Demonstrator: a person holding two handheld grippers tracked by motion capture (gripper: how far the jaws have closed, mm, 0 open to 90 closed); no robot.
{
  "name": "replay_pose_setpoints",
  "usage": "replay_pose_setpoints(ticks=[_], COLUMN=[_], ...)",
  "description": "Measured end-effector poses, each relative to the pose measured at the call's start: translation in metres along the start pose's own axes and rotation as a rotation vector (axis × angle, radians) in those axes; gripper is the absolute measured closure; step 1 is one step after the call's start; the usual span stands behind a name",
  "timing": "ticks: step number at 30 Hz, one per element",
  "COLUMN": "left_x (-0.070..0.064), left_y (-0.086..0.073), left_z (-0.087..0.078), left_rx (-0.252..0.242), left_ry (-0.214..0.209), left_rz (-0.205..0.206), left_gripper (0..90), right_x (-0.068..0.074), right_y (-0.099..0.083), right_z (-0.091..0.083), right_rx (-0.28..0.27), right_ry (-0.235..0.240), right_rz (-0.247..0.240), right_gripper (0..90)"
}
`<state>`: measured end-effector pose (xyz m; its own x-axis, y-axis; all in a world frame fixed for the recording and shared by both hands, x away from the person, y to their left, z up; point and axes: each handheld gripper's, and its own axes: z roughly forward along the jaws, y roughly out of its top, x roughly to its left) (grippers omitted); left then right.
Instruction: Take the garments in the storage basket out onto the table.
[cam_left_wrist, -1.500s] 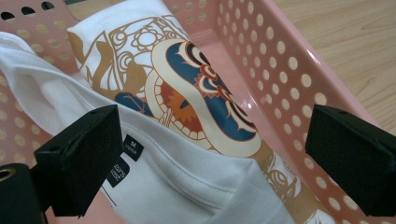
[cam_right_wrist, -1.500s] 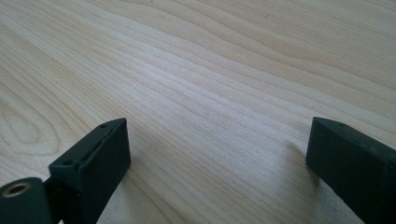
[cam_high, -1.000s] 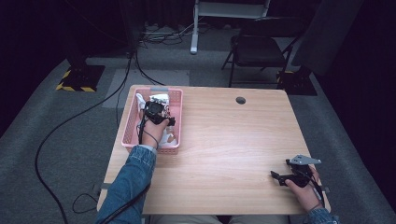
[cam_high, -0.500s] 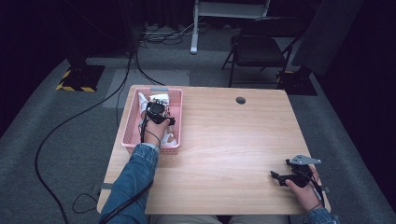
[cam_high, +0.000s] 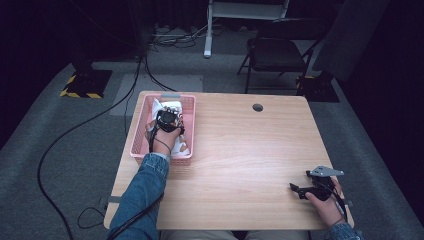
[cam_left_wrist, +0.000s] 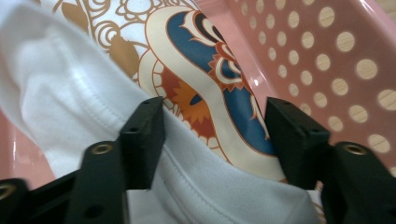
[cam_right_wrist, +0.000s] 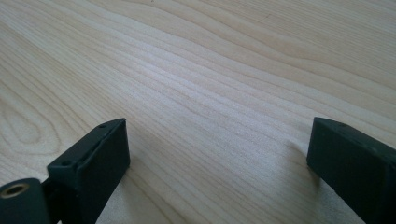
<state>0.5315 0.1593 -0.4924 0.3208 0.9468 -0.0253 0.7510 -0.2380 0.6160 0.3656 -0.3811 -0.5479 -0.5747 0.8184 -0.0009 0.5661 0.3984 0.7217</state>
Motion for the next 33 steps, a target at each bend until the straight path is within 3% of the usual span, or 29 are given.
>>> replay_pose_setpoints(ticks=[1,5,11,16,33], left_x=[-0.001,-0.004,-0.008,-0.009,-0.010], left_y=[0.000,0.003,0.004,0.005,0.016], left_z=[-0.001,-0.006,-0.010,-0.016,-0.042], left_rx=[0.004,0.012,0.000,-0.013,-0.051], left_ry=[0.000,0.014,0.046,0.049,0.030], left_rz=[-0.010,0.007,0.028,0.037,0.044], left_gripper=[52.0,67.8,74.5,79.8,83.4], right_x=[0.000,0.000,0.000,0.000,0.000], right_y=[0.000,0.000,0.000,0.000,0.000], right_z=[0.000,0.000,0.000,0.000,0.000], right_rx=[0.000,0.000,0.000,0.000,0.000], right_ry=[0.000,0.000,0.000,0.000,0.000], right_rz=[0.000,0.000,0.000,0.000,0.000], right_gripper=[5.8,5.8,5.8,5.8,5.8])
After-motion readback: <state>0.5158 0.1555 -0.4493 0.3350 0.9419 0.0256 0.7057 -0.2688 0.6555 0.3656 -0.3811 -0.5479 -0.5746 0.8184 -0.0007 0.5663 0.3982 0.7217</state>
